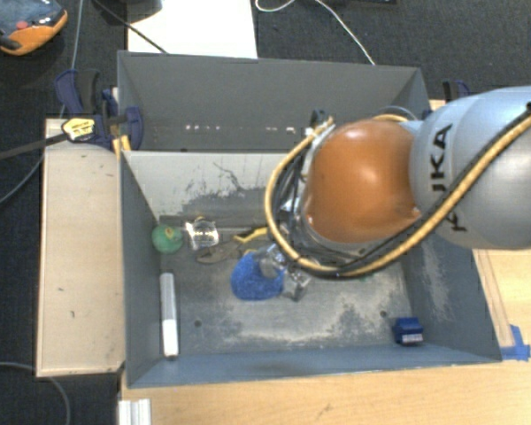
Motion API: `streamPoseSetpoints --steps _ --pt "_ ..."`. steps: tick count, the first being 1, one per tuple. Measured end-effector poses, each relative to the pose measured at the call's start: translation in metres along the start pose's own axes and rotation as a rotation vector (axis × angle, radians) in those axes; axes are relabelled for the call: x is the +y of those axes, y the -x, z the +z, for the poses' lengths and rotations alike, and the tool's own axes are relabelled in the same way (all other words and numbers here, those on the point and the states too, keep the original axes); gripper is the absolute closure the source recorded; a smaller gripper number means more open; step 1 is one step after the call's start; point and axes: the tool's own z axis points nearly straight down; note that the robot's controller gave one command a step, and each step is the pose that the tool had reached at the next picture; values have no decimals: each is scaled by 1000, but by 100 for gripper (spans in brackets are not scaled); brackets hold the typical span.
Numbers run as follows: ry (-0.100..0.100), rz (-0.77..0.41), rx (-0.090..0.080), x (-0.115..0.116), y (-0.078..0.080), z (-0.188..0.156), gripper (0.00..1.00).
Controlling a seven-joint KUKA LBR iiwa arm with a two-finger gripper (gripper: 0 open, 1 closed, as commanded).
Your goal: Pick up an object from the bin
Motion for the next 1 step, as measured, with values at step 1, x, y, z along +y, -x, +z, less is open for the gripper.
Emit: streamPoseSetpoints --steps 1 --pt "-2 -61 -6 -38 43 34 100"
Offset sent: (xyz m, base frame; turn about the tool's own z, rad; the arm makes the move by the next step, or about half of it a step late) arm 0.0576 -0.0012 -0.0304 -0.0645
